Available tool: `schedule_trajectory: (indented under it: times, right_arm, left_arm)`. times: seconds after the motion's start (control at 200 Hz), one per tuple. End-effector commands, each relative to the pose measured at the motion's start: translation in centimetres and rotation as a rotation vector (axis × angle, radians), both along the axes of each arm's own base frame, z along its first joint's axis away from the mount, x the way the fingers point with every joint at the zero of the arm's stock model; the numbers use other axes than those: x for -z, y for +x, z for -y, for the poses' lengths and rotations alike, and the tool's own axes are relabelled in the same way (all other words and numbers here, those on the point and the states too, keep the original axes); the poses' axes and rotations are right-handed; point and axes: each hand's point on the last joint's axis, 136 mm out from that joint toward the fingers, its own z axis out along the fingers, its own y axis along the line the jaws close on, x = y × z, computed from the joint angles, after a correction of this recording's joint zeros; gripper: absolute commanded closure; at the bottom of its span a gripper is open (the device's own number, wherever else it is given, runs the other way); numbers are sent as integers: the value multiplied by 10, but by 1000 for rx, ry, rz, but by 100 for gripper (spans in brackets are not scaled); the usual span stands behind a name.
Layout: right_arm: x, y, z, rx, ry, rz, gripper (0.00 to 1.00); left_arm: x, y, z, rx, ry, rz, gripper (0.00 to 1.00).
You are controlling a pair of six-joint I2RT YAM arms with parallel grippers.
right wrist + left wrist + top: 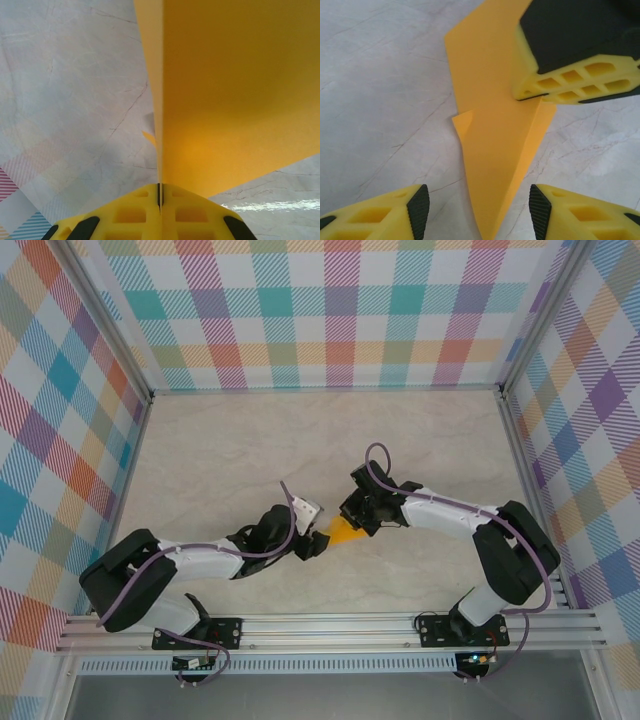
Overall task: Fold a paper plane with a square sheet of paper (pick it up from the middle)
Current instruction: Fourth fold the wing at the center of the table.
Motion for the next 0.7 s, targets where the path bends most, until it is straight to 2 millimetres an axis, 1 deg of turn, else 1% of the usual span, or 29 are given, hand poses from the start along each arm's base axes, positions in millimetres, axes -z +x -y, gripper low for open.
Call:
schedule_trajectory:
  times: [0.0, 0.09, 0.21, 0.31, 0.345, 0.445, 0.56, 0.695]
  right_arm:
    - [8, -8, 5, 19, -4, -71, 100]
    - [7, -9, 5, 25, 3, -85, 100]
    - [6, -8, 5, 32, 10, -95, 100]
    - [3, -6, 4, 29, 16, -97, 100]
    - [3, -5, 4, 28, 17, -98, 100]
    - [1, -4, 4, 26, 22, -101, 100]
    - [0, -4, 2, 19, 30, -107, 100]
    - [2, -5, -1, 10, 40, -119, 100]
  left_arm:
    - [-19, 0, 24, 110, -37, 116, 47]
    - [-11, 0, 31, 136, -34, 125, 49]
    - [-2, -3, 39, 171, -34, 129, 50]
    - [5, -1, 43, 179, -16, 133, 52]
    - [5, 0, 45, 177, -19, 143, 54]
    - [5, 5, 46, 166, -20, 159, 64]
    - [2, 8, 49, 160, -29, 170, 70]
    - [4, 9, 49, 156, -26, 164, 76]
